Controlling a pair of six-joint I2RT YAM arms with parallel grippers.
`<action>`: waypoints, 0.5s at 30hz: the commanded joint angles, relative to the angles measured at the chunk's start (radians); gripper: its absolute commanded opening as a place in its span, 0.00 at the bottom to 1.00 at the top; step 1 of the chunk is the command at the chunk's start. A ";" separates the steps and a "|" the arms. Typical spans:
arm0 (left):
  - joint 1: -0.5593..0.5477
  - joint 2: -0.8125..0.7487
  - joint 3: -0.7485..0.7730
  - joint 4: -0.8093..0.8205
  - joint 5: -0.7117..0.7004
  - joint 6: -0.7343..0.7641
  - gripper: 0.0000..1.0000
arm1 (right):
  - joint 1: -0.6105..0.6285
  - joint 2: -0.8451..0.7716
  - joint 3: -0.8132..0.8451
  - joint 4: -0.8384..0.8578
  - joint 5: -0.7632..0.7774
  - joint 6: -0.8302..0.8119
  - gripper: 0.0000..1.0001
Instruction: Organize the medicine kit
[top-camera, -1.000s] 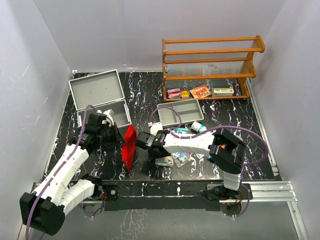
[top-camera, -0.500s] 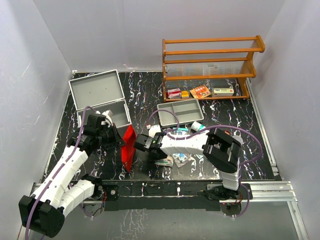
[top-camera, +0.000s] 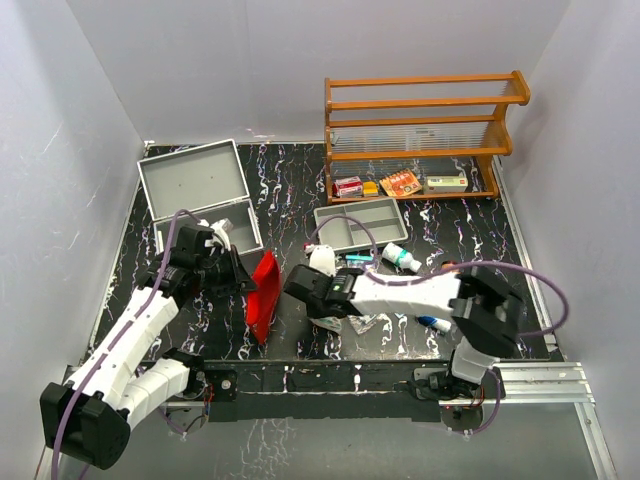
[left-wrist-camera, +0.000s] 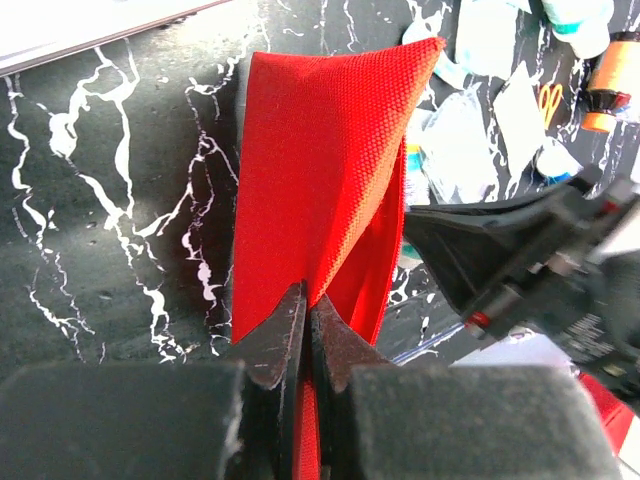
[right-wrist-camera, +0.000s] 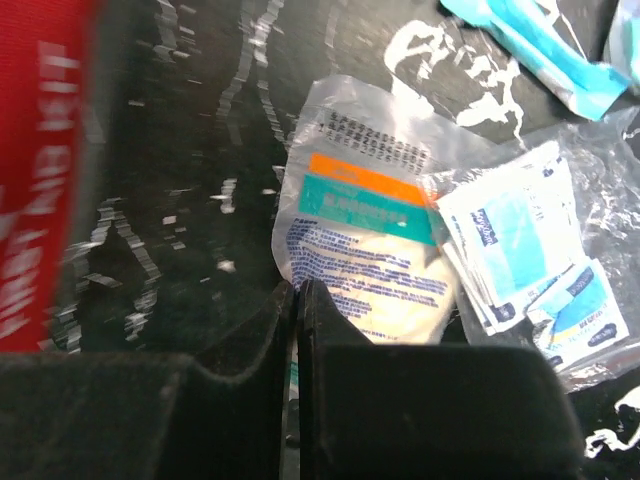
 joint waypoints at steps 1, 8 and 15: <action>-0.004 0.014 0.032 0.039 0.098 0.025 0.00 | 0.003 -0.194 -0.066 0.229 -0.001 -0.025 0.00; -0.005 0.034 0.028 0.099 0.148 -0.003 0.00 | 0.003 -0.429 -0.212 0.466 0.003 -0.025 0.00; -0.005 0.050 0.032 0.148 0.170 -0.049 0.00 | 0.002 -0.542 -0.243 0.665 0.001 -0.053 0.00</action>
